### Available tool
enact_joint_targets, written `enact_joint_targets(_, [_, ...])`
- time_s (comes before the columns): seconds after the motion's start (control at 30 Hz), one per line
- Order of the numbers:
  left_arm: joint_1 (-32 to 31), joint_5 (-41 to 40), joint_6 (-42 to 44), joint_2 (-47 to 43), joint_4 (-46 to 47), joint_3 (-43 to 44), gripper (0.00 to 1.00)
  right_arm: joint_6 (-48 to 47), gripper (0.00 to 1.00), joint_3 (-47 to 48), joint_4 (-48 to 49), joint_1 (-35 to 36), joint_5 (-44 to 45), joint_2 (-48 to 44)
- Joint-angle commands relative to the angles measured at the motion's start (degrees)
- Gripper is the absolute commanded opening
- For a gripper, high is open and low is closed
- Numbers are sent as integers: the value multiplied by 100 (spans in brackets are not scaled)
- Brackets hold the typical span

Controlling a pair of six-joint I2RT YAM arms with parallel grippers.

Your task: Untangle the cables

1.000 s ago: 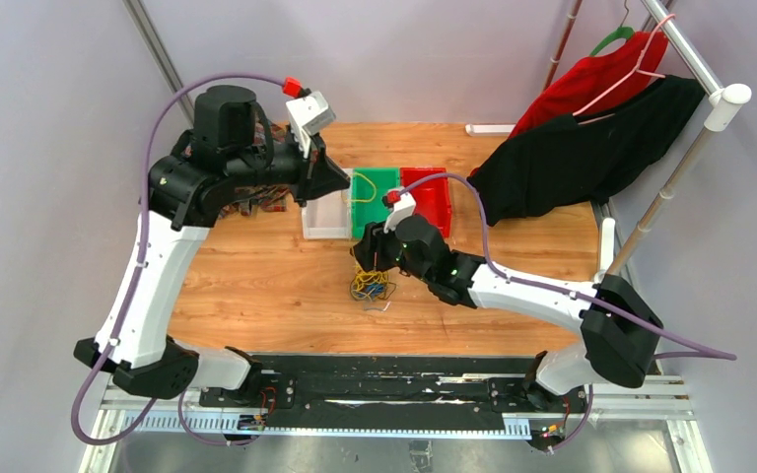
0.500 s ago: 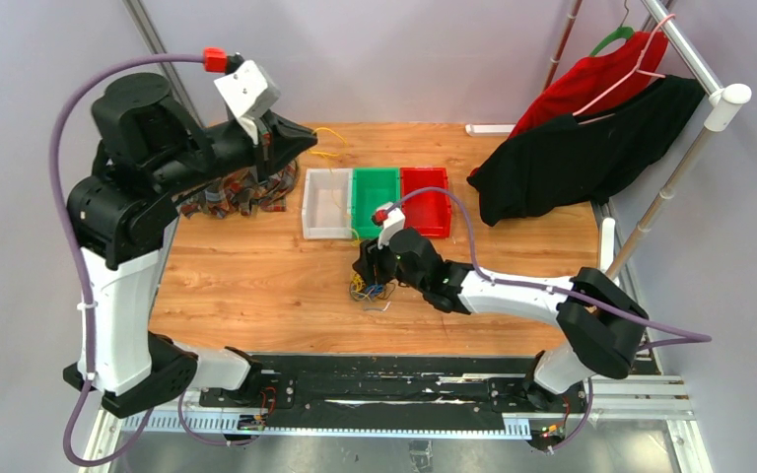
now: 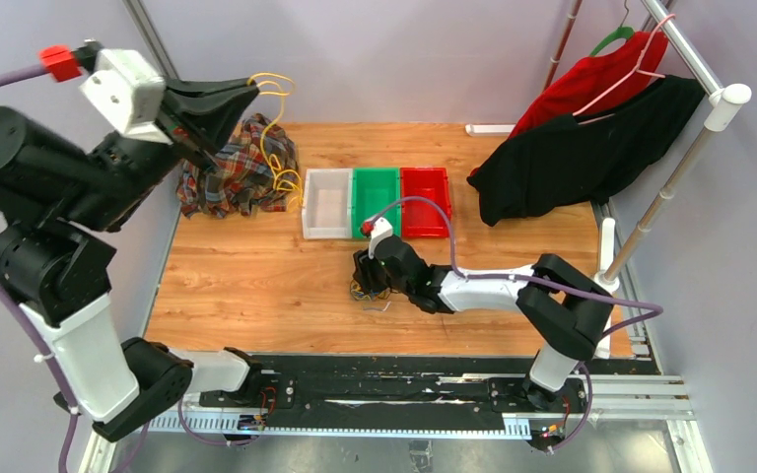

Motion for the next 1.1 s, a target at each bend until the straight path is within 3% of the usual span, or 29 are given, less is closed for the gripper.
enact_joint_targets(0.0, [-17, -318, -188, -152, 759, -73, 0, 230, 47, -400, 174, 97, 152, -224])
enact_joint_targets(0.27, [-17, 103, -389, -564, 760, -1634, 0, -85, 59, -428, -676, 120, -191, -2445])
enact_joint_targets(0.33, [-17, 224, -487, -640, 760, -1952, 0, -252, 67, -288, -847, 149, -334, -3019])
enact_joint_targets(0.43, [-17, 421, -650, -675, 760, -2278, 0, -562, 69, -9, -1038, 219, -605, -3420])
enact_joint_targets(0.7, [-18, 890, -929, -717, 757, -2832, 0, -1146, 68, 783, -1071, 330, -1204, -3266])
enact_joint_targets(1.07, [-17, 1019, -995, -762, 753, -3091, 0, -1739, 61, 1929, -769, 381, -560, -2009])
